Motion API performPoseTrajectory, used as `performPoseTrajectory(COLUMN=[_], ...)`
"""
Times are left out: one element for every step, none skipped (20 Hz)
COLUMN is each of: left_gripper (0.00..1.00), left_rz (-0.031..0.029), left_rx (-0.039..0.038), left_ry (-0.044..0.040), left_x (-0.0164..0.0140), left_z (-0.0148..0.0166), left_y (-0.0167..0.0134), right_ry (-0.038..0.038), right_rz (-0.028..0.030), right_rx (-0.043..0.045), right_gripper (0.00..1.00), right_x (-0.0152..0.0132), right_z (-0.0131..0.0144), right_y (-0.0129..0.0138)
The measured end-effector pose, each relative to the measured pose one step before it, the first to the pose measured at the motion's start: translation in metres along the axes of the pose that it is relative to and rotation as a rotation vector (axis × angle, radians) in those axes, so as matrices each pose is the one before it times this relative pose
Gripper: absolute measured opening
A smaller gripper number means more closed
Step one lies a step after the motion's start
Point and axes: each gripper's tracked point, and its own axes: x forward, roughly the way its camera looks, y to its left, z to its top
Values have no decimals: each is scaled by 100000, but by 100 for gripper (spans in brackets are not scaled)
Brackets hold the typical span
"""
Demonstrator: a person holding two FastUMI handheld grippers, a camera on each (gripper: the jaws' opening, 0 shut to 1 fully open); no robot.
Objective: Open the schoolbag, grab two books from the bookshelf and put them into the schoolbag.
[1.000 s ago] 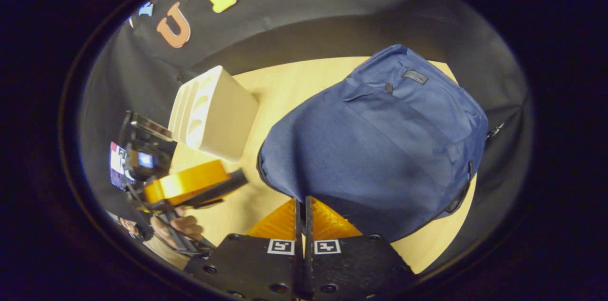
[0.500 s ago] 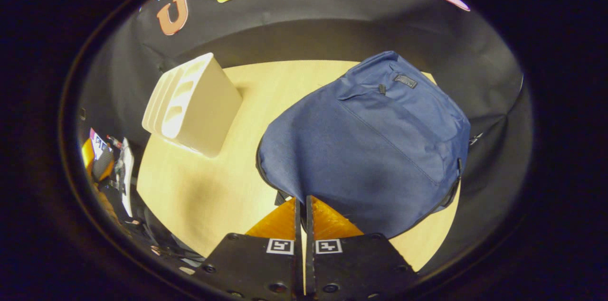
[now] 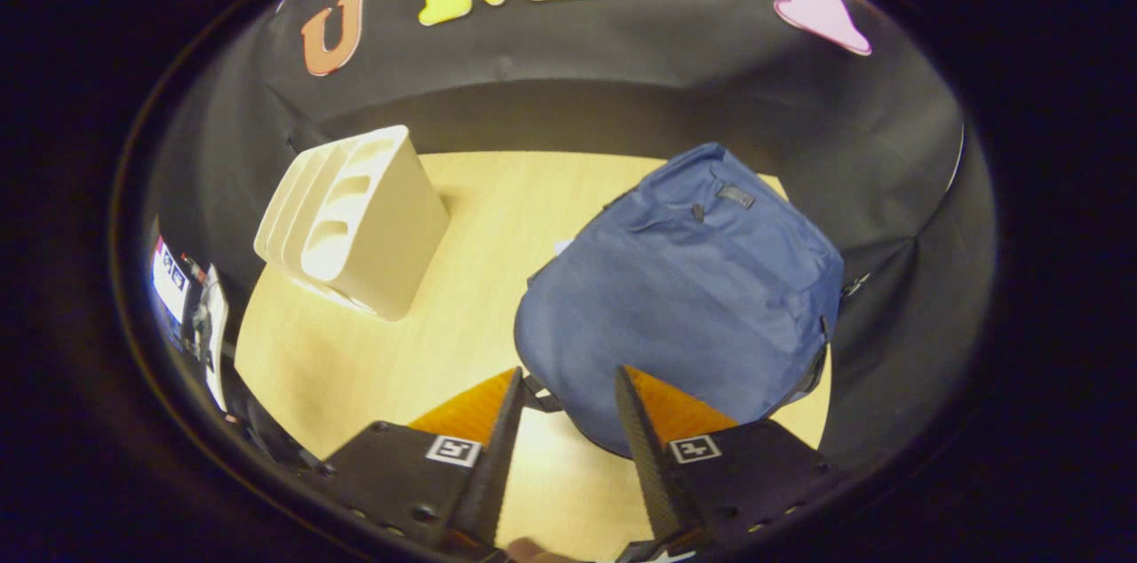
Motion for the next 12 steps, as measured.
performPoseTrajectory(left_gripper=[60,60,61,62,62,63,67,67,71,75,86,89], left_rz=[2055,2501,2923,1607,2420,1642,1500,975,1486,1277,911,742], left_rx=[3313,3441,3511,2756,3072,2878,2523,2809,2925,3469,2639,1416], left_ry=[-950,-582,-821,-1098,-958,-620,-933,-2088,-1778,-615,-1064,-523], left_x=[-347,-416,-397,-471,392,-238,-246,-207,-426,-179,-263,-256], left_z=[439,417,433,505,193,379,522,740,526,197,376,358], left_y=[505,595,768,453,345,343,396,293,157,236,62,89], right_ry=[-3786,-3353,-4129,-4697,-5246,-5344,-4693,-3868,-3620,-3499,-3916,-3142], right_rz=[2005,1320,352,-1069,-949,-1886,-654,-1427,-1217,-1637,-1558,-2048], right_rx=[1995,849,-101,-1175,-2267,-2089,-1320,-275,-186,-163,-363,-630], right_gripper=[62,65,62,62,71,80,90,92,90,90,90,90], right_x=[-753,-1160,-1368,-1435,-1245,-1326,-1441,-1366,-1270,-1197,-1100,-1008], right_z=[807,808,837,895,1173,881,1032,920,891,632,988,622], right_y=[902,829,642,460,555,284,596,603,506,415,446,276])
